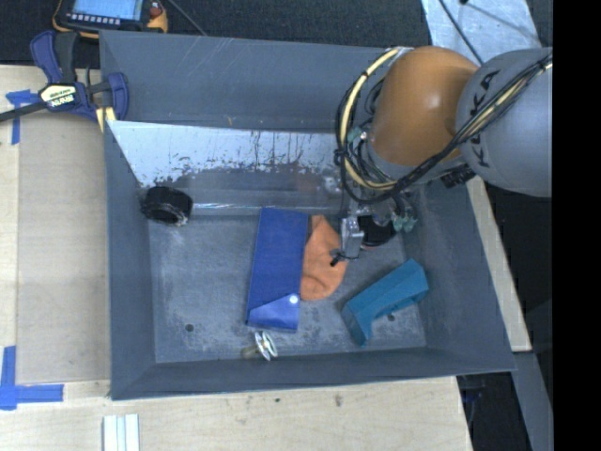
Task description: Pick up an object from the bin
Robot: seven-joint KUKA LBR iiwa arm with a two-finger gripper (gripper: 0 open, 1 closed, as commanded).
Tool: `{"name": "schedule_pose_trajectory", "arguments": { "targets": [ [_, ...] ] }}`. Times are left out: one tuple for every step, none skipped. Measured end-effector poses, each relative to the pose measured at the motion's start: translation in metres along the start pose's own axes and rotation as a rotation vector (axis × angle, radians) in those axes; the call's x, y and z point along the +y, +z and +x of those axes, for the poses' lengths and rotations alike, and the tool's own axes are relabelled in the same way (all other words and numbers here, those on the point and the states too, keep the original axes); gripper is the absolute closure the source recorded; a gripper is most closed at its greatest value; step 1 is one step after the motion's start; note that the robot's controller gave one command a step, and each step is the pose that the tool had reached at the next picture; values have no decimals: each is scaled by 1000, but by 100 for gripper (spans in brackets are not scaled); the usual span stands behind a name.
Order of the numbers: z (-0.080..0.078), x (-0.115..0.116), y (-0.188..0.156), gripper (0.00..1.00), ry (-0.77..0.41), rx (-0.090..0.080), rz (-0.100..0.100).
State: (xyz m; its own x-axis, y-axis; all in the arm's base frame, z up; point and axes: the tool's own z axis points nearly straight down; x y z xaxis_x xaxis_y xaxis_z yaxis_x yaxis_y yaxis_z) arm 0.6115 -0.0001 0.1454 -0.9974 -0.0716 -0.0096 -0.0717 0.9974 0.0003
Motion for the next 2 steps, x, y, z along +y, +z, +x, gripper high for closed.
{"name": "schedule_pose_trajectory", "arguments": {
  "targets": [
    [2, -23, 41, 0, -247, 7, 0],
    [1, -26, 73, 100, -421, 3, -1]
  ]
}}
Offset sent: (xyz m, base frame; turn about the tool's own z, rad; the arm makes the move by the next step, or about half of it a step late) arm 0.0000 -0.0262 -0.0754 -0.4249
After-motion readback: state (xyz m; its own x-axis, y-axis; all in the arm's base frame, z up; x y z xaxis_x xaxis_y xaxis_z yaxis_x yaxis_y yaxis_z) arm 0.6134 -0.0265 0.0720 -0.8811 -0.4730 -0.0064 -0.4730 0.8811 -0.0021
